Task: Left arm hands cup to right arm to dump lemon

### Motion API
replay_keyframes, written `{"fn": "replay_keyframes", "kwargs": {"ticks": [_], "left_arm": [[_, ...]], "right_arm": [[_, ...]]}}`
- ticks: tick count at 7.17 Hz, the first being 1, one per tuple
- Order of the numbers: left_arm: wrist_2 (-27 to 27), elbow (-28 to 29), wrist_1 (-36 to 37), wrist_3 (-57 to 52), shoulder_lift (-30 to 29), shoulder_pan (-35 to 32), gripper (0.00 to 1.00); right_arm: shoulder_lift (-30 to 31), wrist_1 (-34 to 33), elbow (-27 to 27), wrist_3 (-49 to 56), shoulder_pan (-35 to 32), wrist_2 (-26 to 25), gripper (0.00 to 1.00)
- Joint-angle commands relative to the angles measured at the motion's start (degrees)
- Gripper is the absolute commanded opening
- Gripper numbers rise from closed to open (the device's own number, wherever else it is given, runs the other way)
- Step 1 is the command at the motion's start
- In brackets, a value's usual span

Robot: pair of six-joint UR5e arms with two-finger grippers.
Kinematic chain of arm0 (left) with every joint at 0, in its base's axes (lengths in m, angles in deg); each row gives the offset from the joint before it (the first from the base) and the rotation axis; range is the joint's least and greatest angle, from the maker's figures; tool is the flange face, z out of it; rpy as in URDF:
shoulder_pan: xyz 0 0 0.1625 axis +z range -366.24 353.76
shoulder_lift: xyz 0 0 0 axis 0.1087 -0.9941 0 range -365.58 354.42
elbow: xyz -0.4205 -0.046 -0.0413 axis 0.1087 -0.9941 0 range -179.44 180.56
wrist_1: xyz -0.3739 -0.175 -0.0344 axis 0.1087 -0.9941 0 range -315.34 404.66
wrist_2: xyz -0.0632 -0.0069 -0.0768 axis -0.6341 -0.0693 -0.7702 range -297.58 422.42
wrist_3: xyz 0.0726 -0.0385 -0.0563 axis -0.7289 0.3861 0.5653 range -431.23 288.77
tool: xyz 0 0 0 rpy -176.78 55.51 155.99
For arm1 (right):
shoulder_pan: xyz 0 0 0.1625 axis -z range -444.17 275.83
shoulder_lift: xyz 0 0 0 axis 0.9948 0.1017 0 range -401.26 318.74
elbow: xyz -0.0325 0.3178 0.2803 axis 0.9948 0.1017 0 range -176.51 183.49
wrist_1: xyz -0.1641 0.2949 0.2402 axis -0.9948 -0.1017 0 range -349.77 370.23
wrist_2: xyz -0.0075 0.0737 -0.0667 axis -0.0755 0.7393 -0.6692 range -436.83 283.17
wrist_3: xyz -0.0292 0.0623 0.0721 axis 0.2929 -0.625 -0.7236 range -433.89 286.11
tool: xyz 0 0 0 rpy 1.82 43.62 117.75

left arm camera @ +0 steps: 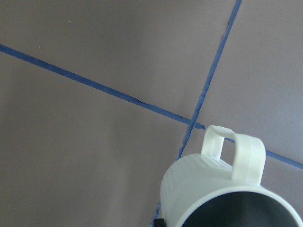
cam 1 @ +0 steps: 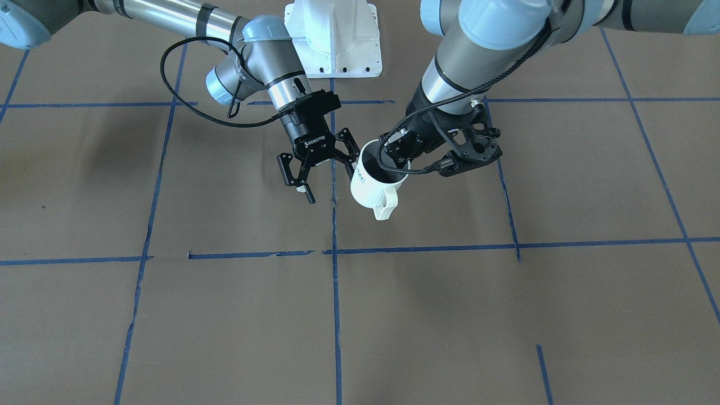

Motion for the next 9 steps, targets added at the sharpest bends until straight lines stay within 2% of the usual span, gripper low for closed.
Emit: {"fn": "replay_keyframes", "kwargs": {"ticks": [1,2,4,6,7,9], "left_arm": [[0.2,-2.4,6.8,-14.4,4.7,-5.4,0.0],[0.2,-3.0,7.0,-20.6,8.6,-8.1,0.0],[0.9,-5.5,6.7,-33.6,16.2,-11.7,0.0],[0.7,-9.6,5.5,-37.4,24.3,-12.8,0.0],[0.7,-10.1,1.5,-37.3,27.8,-12.9,0.0],[0.4,-11.1,-2.2,-37.3,35.4,-13.0,0.0]], "right_arm": [[-0.2,-0.1,0.3,-2.3,-0.9,0.3,0.99],[0.0,-0.4,0.4,-6.7,-2.6,3.1,0.99],[3.4,-1.2,0.3,-7.2,-8.6,15.7,0.99],[3.3,-14.0,-1.1,-7.2,-15.8,28.5,0.99],[3.3,-19.1,-2.7,-7.0,-21.0,37.9,0.99],[5.8,-19.7,-3.0,-6.3,-31.1,56.8,1.0]]}}
